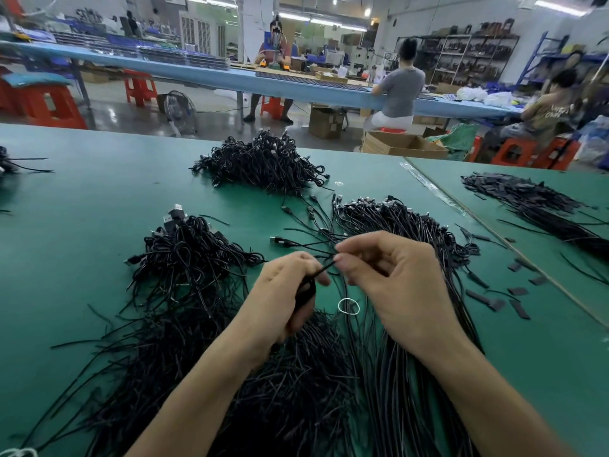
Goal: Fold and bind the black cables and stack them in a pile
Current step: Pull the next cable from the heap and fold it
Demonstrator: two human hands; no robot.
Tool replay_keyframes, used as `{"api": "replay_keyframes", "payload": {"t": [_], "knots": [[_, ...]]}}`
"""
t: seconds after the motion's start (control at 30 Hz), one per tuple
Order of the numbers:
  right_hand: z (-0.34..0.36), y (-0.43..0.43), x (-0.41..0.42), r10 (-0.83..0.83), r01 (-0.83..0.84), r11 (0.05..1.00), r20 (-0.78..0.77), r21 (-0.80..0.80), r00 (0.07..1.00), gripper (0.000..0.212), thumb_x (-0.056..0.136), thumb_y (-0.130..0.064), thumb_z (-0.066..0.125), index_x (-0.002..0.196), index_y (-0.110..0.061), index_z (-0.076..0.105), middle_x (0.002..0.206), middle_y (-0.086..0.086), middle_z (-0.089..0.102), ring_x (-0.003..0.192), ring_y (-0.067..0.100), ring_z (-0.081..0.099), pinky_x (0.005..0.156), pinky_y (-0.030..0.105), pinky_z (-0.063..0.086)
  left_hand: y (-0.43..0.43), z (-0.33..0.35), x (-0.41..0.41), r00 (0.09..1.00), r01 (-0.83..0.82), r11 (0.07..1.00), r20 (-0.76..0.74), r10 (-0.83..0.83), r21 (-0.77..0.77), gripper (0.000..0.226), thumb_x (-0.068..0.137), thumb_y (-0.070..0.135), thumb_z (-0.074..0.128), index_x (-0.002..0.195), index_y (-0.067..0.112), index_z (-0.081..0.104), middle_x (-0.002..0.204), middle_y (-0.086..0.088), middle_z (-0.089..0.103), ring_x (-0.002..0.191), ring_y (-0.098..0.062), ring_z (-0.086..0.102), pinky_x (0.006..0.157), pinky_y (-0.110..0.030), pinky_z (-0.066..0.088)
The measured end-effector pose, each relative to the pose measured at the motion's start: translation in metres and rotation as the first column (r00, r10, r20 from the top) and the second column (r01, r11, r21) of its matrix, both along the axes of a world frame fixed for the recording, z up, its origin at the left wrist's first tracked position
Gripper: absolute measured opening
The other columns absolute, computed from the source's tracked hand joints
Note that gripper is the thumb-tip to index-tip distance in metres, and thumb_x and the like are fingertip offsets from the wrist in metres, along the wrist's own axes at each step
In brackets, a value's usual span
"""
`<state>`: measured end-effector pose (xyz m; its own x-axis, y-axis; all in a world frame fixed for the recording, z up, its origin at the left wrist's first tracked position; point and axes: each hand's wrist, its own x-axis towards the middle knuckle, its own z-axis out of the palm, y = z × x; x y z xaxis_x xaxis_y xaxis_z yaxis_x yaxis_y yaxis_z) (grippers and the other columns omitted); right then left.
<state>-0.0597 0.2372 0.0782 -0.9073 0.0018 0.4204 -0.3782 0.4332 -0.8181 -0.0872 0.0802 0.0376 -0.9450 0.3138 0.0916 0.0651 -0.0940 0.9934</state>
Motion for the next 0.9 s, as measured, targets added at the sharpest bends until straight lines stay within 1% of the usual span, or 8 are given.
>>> {"api": "replay_keyframes", "payload": {"t": [0.07,0.2,0.33,0.43,0.57,0.63,0.77,0.9], "knots": [[-0.002,-0.007,-0.001,0.076,-0.076,0.997,-0.001,-0.034,0.997,0.018,0.086,-0.013,0.075,0.09,-0.031,0.075,0.08,-0.013,0.074,0.073,0.005,0.068,0.07,0.021,0.053,0.001,0.002,0.0,0.999,0.043,0.996,-0.001,-0.043,0.075,0.022,0.075,0.041,0.05,0.085,0.023,0.059,0.038,-0.003,0.038,0.028,-0.015,0.023,0.038,-0.016,0.019],[-0.005,-0.009,0.003,0.093,-0.095,0.993,0.03,0.065,0.995,0.016,0.09,-0.017,0.071,0.09,-0.032,0.076,0.08,-0.022,0.069,0.072,0.001,0.063,0.068,0.015,0.044,-0.004,0.003,0.001,0.994,0.103,0.984,-0.046,-0.097,0.146,0.036,0.084,0.029,0.039,0.105,0.019,0.066,0.037,-0.002,0.039,0.025,-0.012,0.026,0.039,-0.016,0.022],[0.001,-0.013,0.012,0.131,-0.133,0.951,0.026,0.279,0.991,0.022,0.093,-0.01,0.066,0.092,-0.03,0.076,0.088,-0.021,0.063,0.09,0.0,0.061,0.076,0.009,0.042,0.0,0.008,0.004,0.998,0.002,0.988,-0.064,0.008,0.154,0.039,0.084,0.03,0.039,0.095,0.021,0.075,0.042,-0.002,0.044,0.031,-0.013,0.03,0.038,-0.015,0.026],[0.006,-0.017,0.014,0.107,-0.109,0.913,0.028,0.394,0.994,0.021,0.097,-0.01,0.061,0.103,-0.024,0.074,0.095,-0.018,0.058,0.093,-0.002,0.057,0.081,0.005,0.038,0.006,0.009,0.007,0.997,-0.062,0.96,-0.021,0.071,0.274,0.042,0.102,0.029,0.042,0.087,0.01,0.077,0.05,0.003,0.057,0.038,-0.005,0.042,0.037,-0.013,0.032],[0.003,-0.016,0.015,0.008,-0.041,0.835,0.062,0.549,0.998,0.018,0.101,-0.024,0.054,0.105,-0.029,0.071,0.096,-0.01,0.054,0.088,0.007,0.054,0.075,0.016,0.044,0.008,0.009,0.007,0.974,-0.221,0.959,-0.006,0.226,0.178,0.059,0.105,0.045,0.034,0.077,0.019,0.079,0.052,0.008,0.047,0.042,-0.009,0.034,0.043,-0.02,0.026],[0.0,-0.018,0.017,-0.021,-0.016,0.835,0.061,0.55,0.998,0.015,0.1,-0.025,0.056,0.106,-0.028,0.07,0.098,-0.01,0.055,0.09,0.01,0.056,0.078,0.023,0.048,0.006,0.009,0.006,0.963,-0.268,0.95,0.017,0.268,0.162,0.064,0.105,0.047,0.033,0.07,0.019,0.078,0.051,0.01,0.04,0.042,-0.009,0.034,0.041,-0.019,0.028],[-0.005,-0.024,0.017,-0.075,0.052,0.886,0.032,0.46,0.997,0.012,0.094,-0.023,0.066,0.102,-0.031,0.07,0.092,-0.016,0.057,0.087,-0.001,0.055,0.074,0.009,0.042,0.004,0.01,0.005,0.958,-0.288,0.932,0.077,0.278,0.218,0.068,0.105,0.048,0.033,0.063,0.015,0.073,0.041,0.008,0.042,0.033,-0.005,0.034,0.036,-0.017,0.029],[-0.01,-0.026,0.017,-0.105,0.089,0.904,0.015,0.419,0.994,0.006,0.095,-0.03,0.064,0.09,-0.034,0.064,0.088,-0.016,0.059,0.083,0.0,0.055,0.071,0.015,0.04,0.0,0.009,0.001,0.947,-0.322,0.895,0.121,0.298,0.308,0.07,0.106,0.048,0.032,0.055,0.016,0.069,0.035,0.001,0.031,0.027,-0.01,0.024,0.036,-0.016,0.024]]}}
